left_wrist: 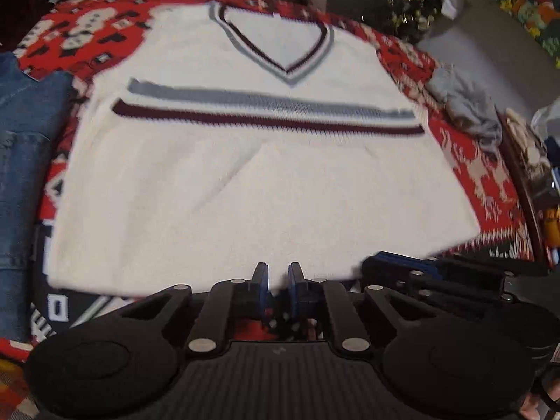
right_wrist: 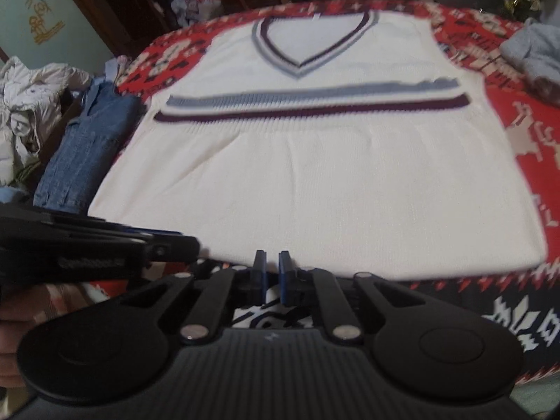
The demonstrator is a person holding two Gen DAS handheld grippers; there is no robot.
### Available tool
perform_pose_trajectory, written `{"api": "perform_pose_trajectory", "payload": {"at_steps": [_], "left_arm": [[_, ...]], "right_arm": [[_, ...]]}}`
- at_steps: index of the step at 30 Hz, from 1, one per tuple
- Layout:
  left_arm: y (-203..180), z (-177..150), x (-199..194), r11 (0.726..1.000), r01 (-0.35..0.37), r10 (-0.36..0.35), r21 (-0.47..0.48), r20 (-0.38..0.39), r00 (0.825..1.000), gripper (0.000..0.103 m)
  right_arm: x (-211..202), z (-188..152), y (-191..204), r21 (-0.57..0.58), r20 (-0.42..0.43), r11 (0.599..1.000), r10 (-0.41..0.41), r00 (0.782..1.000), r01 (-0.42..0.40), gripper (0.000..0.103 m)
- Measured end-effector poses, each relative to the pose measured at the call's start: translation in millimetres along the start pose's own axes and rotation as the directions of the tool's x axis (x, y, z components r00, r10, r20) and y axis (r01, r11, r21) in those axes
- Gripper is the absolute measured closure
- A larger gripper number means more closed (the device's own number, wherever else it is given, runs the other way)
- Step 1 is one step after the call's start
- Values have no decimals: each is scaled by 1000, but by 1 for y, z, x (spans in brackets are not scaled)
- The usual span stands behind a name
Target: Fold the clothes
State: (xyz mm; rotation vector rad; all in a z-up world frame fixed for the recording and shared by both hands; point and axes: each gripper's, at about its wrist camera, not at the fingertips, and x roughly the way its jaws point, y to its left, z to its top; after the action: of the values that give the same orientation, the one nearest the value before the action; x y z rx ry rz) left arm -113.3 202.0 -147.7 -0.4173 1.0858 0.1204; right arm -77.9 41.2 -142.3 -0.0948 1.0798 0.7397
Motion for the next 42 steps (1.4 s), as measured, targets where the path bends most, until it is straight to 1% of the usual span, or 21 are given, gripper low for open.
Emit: {"api": "perform_pose_trajectory", "payload": {"at_steps": [2,5,6,7,8,11,14,19,21,22,24,26,28,30,32,33,34,37,38,40,42], "left_arm": [[8,7,3,999,-21,22,-25,6,1000,91],[19,12,17,993,-111,111,-36,-5,994,91],[22,13,18,992,-123,123,-31,-2,992,94],[23,13,18,992,-127,127,-25,-3,992,94],[22,12,17,990,-137,137,-13,-3,991,94],[17,4,14,981,-188,188,40,3,982,94],[18,-2,10,974,-220,221,62,-11,975,94],[38,-7,-4,975,-222,222,-2,-75,972,94],[49,-7,-16,972,-232,229,-40,-68,971,94],[55,-4,-21,971,-233,230,-61,-53,972,94],[67,7,-31,968,-227,228,-107,-7,974,94],[79,17,-33,964,-211,215,-161,7,977,94],[89,23,-27,958,-209,212,-197,-9,977,94],[96,25,-16,948,-240,235,-211,-49,971,94],[98,23,-11,945,-255,244,-207,-74,967,93],[99,22,-9,945,-259,247,-202,-82,966,93],[97,21,-9,945,-270,257,-185,-90,962,93],[88,14,-10,944,-314,303,-104,-110,947,92],[88,12,-11,944,-318,308,-90,-116,944,91],[91,9,-14,944,-318,306,-86,-133,943,91],[99,7,-17,944,-310,291,-110,-157,944,91]], "right_arm": [[-4,5,-5,5,30,999,-35,999,35,92],[4,10,-20,12,27,990,-140,990,139,92],[7,12,-25,14,23,985,-174,984,174,92],[9,13,-30,16,22,979,-202,979,202,93],[10,13,-34,17,26,978,-209,978,209,94],[10,9,-33,-1,28,976,-216,976,216,94],[10,4,-30,-10,18,976,-219,976,219,94],[-7,-2,-44,67,-30,983,-171,985,172,94],[-21,-3,-54,103,-17,979,-175,984,176,93],[-28,-3,-60,120,-4,977,-178,984,177,90],[-43,3,-76,154,40,973,-182,982,174,90],[-50,11,-95,195,69,963,-203,977,186,90],[-49,17,-116,239,68,951,-215,974,193,90],[-41,19,-131,268,35,940,-228,973,211,90],[-34,17,-140,273,8,932,-250,968,239,90],[-33,15,-141,278,2,931,-248,969,238,92],[-31,13,-143,283,-5,929,-247,969,238,94],[-33,7,-146,306,-19,923,-239,971,234,94],[-34,5,-147,311,-24,921,-240,971,235,94],[-36,3,-145,312,-35,918,-246,969,245,94],[-38,0,-143,313,-45,915,-254,966,255,94]]}}
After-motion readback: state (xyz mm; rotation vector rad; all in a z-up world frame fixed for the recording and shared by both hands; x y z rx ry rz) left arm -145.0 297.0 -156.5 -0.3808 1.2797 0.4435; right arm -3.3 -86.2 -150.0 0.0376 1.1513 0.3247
